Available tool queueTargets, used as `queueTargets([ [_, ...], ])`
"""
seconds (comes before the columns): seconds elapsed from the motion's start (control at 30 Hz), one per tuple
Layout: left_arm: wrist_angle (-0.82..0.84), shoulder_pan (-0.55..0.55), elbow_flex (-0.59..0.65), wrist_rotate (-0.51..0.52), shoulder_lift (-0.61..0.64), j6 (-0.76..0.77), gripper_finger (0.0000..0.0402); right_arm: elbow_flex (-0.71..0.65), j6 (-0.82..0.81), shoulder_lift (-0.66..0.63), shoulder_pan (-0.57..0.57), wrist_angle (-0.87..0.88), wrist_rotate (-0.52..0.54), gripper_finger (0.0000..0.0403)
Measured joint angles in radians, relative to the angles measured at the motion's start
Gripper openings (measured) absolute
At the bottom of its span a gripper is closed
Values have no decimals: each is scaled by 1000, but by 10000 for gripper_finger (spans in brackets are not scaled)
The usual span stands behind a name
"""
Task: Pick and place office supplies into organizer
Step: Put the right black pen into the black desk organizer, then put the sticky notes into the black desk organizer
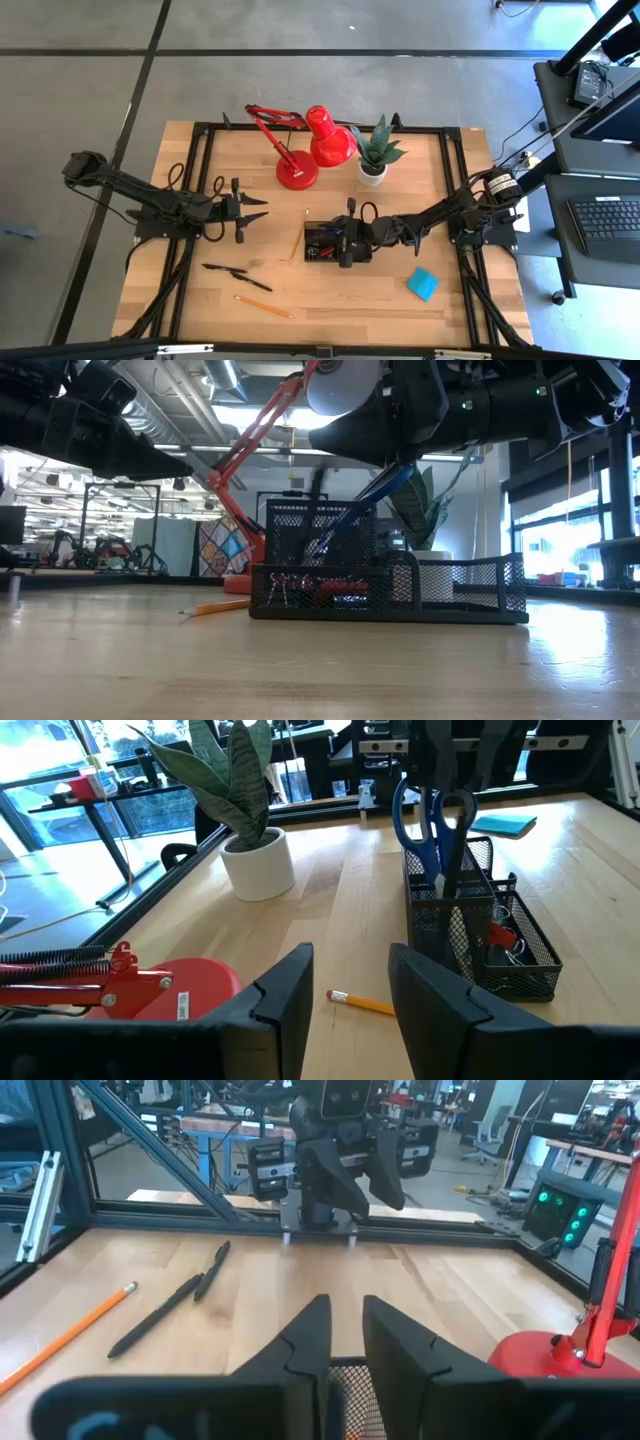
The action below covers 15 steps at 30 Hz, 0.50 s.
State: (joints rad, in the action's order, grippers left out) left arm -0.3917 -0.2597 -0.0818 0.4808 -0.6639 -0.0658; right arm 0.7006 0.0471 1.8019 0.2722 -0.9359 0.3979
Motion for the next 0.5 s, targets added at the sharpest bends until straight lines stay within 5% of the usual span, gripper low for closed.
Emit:
queueTargets([
  [0.5,0,0,0,0,0,0,127,-6,13,6,0,-56,0,67],
])
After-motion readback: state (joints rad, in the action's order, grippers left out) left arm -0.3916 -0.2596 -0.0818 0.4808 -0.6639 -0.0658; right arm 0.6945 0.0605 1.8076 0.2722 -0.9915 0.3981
